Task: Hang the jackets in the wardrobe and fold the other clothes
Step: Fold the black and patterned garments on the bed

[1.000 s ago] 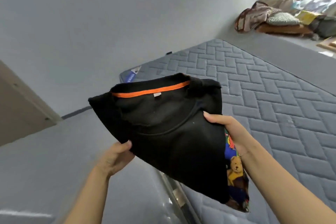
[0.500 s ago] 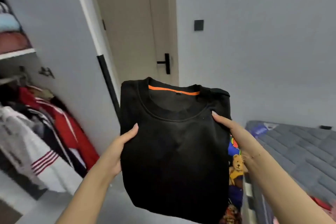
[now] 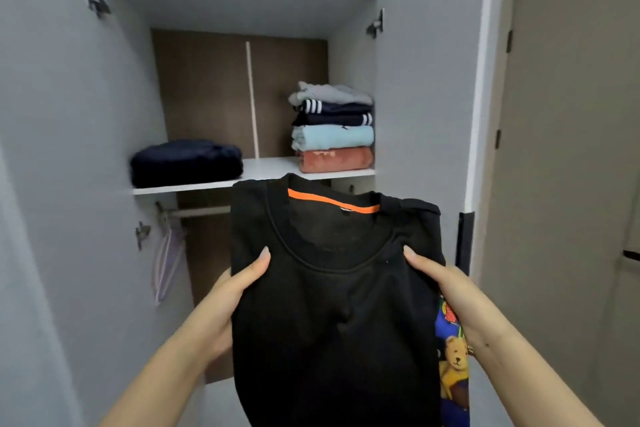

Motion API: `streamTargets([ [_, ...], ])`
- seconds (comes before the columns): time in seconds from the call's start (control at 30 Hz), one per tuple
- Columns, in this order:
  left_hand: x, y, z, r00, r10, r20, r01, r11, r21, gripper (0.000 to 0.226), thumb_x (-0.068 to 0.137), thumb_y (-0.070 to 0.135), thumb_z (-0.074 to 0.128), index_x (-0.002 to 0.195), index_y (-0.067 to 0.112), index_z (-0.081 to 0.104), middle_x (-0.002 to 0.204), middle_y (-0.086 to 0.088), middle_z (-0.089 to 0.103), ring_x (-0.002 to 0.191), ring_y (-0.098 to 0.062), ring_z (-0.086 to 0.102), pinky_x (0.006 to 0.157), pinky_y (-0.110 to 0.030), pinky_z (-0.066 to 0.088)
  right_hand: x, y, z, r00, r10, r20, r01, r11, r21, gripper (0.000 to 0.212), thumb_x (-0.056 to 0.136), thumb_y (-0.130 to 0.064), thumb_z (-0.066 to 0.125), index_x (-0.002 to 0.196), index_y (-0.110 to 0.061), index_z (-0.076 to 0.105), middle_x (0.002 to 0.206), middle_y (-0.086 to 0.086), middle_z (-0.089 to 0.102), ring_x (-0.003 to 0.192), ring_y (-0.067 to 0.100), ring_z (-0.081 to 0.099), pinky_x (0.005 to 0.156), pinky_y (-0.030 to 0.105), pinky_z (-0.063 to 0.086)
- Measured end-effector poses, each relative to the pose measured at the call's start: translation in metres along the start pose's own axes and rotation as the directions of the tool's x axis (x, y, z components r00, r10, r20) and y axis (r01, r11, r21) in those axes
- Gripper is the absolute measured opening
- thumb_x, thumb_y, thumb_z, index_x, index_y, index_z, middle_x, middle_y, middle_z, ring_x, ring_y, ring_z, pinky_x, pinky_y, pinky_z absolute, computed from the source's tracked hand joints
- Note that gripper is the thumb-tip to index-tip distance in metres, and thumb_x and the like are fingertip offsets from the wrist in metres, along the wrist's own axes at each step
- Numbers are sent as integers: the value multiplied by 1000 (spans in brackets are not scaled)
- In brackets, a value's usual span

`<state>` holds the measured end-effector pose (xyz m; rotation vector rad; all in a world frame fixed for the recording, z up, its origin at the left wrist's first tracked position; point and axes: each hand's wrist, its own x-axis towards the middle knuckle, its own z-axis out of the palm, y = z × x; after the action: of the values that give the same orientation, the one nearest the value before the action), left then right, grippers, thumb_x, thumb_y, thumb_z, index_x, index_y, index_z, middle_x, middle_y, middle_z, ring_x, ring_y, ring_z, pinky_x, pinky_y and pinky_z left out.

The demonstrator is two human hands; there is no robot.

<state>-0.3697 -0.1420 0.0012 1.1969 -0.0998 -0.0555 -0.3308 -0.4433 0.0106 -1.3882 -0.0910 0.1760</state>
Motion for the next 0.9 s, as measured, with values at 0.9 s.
streamTargets([
  [0.9, 269, 415, -168, 705, 535, -466, -197, 779, 595, 48, 86, 33, 71, 126, 8, 61, 105, -7, 70, 91, -24, 67, 67, -35, 52, 432, -236, 323, 890, -280, 361, 282, 958, 49, 24, 97, -30, 56, 96, -7, 63, 59, 4, 71, 46, 13, 67, 35, 19, 46],
])
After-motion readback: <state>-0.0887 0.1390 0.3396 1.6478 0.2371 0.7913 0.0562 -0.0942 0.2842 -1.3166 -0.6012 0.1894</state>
